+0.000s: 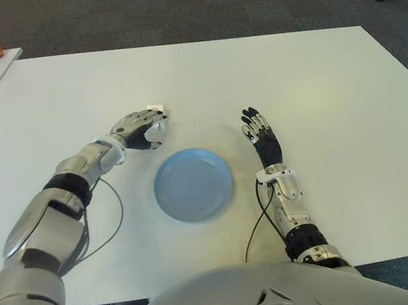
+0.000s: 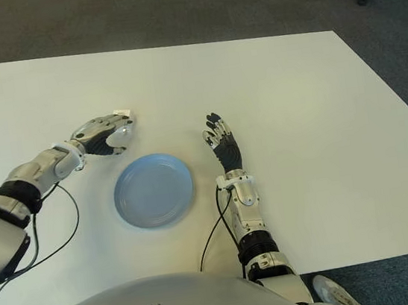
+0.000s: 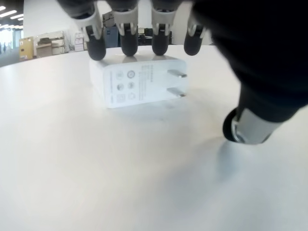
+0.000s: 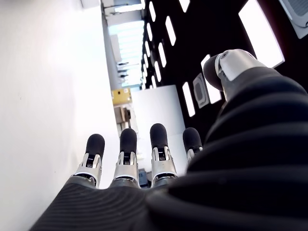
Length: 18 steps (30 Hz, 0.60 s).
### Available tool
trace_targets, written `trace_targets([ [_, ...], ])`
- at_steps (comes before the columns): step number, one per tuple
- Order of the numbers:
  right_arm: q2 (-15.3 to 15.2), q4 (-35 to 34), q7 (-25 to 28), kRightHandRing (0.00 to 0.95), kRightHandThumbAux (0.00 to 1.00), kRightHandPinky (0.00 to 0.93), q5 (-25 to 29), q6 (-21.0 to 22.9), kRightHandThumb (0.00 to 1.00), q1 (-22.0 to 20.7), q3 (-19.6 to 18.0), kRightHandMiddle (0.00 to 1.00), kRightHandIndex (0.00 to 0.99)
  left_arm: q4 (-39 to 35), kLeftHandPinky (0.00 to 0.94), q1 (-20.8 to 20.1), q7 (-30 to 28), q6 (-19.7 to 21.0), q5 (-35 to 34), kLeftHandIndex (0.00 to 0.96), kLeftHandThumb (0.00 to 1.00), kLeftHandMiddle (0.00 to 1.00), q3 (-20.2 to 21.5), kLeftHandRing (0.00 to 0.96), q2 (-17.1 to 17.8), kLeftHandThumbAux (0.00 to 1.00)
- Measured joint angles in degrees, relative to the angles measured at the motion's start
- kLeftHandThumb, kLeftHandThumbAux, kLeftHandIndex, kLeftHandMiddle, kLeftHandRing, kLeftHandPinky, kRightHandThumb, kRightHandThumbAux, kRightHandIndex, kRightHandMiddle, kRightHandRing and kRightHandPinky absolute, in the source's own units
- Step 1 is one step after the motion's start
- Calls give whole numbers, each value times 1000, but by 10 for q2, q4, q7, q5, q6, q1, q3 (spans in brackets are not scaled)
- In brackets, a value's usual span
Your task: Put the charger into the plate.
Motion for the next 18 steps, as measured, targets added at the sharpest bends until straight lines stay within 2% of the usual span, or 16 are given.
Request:
trace_targets([
  [8,0,-3,-2,74,610,59,-1,5,0,1,-1,124,85,-125,99,62,-103,-14,-45,0,61,21,47,37,74,686],
  [18,0,-1,-2,79,612,52,-1,6,0,0,-1,130,91,-189,112,114,-118,-64,-57,0,141,29,89,52,110,700],
])
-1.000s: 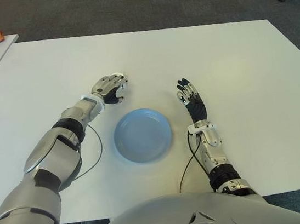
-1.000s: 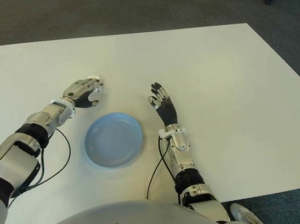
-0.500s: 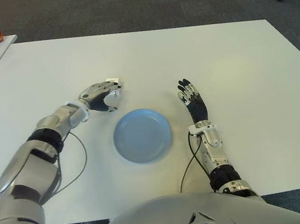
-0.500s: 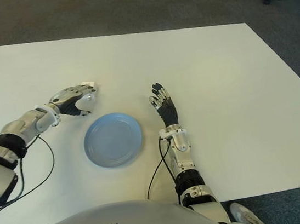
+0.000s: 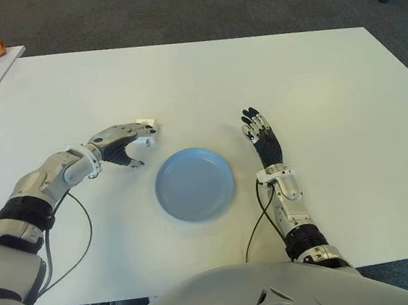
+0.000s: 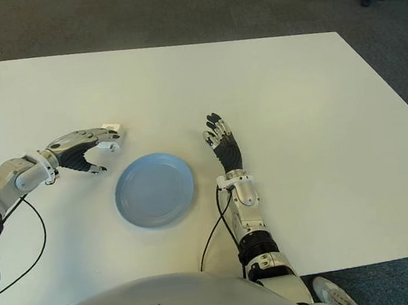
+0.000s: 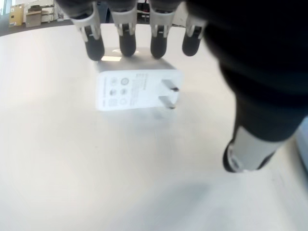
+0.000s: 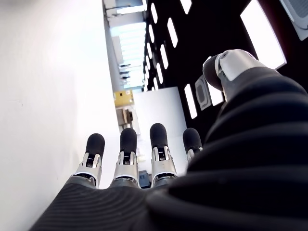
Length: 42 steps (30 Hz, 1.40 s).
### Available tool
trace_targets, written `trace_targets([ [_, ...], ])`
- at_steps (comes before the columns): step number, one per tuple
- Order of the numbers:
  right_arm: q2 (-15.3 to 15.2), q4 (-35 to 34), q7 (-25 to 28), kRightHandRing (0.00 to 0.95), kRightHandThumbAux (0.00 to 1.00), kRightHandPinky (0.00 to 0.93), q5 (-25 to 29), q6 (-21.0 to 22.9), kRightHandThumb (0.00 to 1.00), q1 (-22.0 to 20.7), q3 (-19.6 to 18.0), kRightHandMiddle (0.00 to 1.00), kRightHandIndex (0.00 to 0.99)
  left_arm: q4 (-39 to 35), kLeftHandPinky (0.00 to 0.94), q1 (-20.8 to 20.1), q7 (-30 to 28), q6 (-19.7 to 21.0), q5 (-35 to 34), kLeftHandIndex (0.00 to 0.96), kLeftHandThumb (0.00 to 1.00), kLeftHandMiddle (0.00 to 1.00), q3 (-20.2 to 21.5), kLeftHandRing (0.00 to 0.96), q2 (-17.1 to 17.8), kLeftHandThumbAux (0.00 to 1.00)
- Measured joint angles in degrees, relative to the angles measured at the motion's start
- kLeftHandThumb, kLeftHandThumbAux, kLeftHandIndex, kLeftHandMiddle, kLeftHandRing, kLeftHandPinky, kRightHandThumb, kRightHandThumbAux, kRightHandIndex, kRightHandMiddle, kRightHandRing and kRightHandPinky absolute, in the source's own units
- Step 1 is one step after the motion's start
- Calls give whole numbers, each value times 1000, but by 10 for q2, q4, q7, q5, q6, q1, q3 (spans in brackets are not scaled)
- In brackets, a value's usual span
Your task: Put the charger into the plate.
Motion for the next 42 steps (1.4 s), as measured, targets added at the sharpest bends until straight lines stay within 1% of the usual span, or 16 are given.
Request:
trace_targets([
  [7,0,2,-1,77,613,38,-1,0,0,-1,1,131,90,-36,112,20,-5,-26,-11,0,189,22,32,50,15,703],
  [13,0,2,-4,77,612,33,-3,1,0,-2,2,134,95,-77,118,37,-18,-30,-24,0,230,24,61,51,20,706],
  [20,0,5,-6,75,610,40,-3,1,0,-3,3,132,95,-112,121,64,-29,-35,-35,0,244,27,85,54,21,715],
  [30,0,7,-6,77,611,36,-3,1,0,-4,4,130,89,-135,125,88,-41,-35,-41,0,266,30,110,57,22,735],
  [42,0,10,-8,78,621,46,-3,1,0,-5,5,132,92,-139,119,98,-44,-41,-43,0,290,26,120,53,21,740],
])
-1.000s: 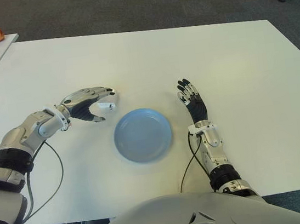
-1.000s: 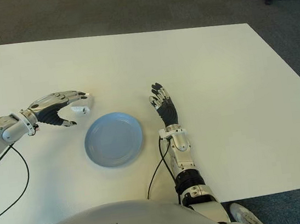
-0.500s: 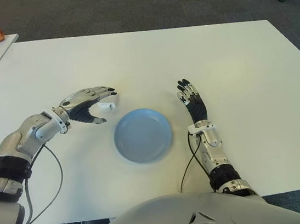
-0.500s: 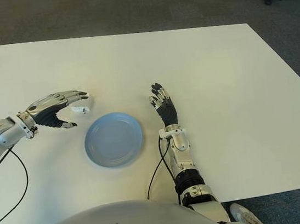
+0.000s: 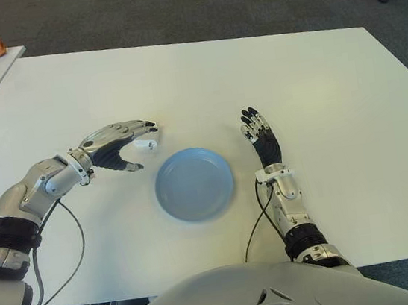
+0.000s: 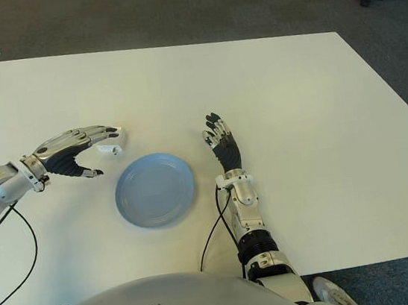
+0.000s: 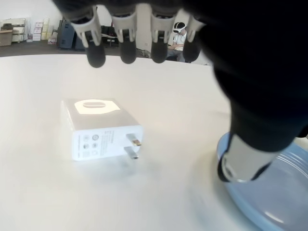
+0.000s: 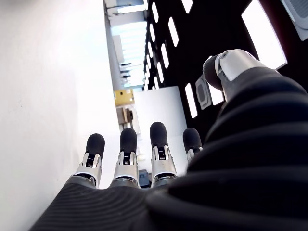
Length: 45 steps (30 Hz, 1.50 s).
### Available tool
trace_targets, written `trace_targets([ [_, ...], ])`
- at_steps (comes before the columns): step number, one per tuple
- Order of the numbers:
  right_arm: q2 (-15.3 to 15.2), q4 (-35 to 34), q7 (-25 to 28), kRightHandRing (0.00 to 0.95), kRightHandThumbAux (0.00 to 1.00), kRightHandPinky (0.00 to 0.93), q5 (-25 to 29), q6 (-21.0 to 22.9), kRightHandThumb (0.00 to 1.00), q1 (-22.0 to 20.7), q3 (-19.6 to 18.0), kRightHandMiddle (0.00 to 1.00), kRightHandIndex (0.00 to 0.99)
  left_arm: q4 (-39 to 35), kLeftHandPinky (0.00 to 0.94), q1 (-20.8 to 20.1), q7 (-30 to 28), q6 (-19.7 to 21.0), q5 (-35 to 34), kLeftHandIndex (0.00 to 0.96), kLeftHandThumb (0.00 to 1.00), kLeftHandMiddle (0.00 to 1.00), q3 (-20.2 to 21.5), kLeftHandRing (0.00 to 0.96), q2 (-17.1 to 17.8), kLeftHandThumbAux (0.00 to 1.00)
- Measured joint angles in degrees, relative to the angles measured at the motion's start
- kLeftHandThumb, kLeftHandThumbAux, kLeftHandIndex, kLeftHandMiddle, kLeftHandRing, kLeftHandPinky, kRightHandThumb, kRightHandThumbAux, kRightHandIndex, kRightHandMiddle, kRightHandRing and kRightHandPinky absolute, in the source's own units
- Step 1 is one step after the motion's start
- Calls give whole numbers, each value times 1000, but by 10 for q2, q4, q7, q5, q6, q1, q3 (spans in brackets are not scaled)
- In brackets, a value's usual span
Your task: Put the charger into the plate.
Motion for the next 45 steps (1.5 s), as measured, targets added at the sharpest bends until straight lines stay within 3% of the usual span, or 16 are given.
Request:
trace_targets([
  [7,0,1,1,79,620,40,1,0,0,-1,-1,134,93,18,89,-10,24,-5,22,0,315,24,8,47,-7,696],
  [9,0,2,1,80,619,35,1,0,0,-1,-2,138,97,40,70,-25,33,-10,33,0,341,13,6,31,-13,622],
  [18,0,12,5,88,620,31,0,-10,0,-6,-5,151,107,181,84,-152,89,18,102,0,388,0,-40,3,-81,367],
  [26,0,16,8,94,623,45,0,-18,0,-9,-6,154,110,297,64,-230,141,33,136,0,387,0,-82,0,-118,265],
  [34,0,13,9,96,625,45,0,-18,0,-7,-7,154,104,384,44,-253,149,32,133,0,429,0,-101,0,-125,205],
  [45,0,6,10,96,623,47,0,-18,0,-3,-8,149,93,422,19,-264,136,41,132,0,436,0,-105,0,-135,178],
])
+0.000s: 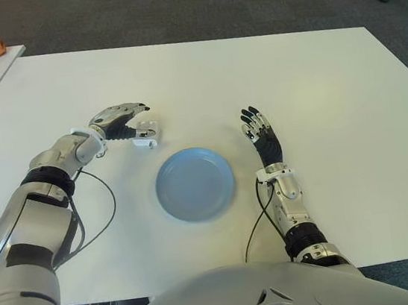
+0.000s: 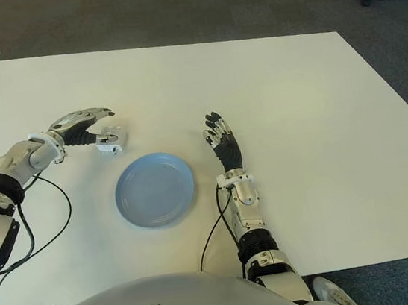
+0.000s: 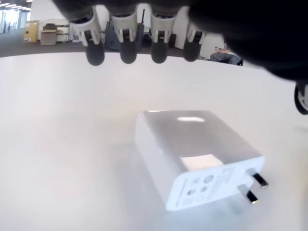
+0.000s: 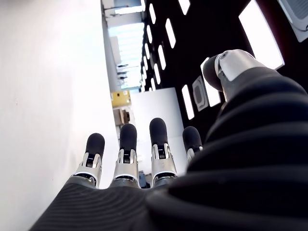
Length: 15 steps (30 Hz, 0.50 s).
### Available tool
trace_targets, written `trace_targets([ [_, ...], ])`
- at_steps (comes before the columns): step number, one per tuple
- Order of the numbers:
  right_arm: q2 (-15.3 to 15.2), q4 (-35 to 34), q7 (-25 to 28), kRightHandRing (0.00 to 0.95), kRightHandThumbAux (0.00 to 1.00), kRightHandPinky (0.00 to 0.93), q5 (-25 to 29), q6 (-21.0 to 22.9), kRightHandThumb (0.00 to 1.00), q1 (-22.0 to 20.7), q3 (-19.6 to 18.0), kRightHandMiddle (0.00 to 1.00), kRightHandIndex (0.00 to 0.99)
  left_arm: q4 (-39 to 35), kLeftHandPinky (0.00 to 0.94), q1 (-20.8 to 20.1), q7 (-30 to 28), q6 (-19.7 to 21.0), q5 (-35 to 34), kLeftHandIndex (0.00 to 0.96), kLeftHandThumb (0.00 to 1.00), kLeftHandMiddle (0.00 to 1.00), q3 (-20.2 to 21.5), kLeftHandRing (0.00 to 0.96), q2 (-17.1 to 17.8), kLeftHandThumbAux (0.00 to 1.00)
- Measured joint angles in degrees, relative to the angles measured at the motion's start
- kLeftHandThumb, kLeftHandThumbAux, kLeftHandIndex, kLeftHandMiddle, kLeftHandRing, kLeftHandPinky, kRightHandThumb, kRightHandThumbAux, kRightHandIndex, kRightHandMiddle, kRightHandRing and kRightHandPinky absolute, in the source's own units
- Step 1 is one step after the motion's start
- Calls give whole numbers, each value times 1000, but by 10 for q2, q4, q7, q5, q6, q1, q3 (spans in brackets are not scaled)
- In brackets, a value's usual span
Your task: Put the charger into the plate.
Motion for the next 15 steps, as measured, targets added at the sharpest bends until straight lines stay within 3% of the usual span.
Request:
trace_targets([
  [15,0,-7,1,99,629,69,0,0,0,4,0,150,99,29,12,-19,-21,27,-5,0,449,0,-3,0,-9,182],
])
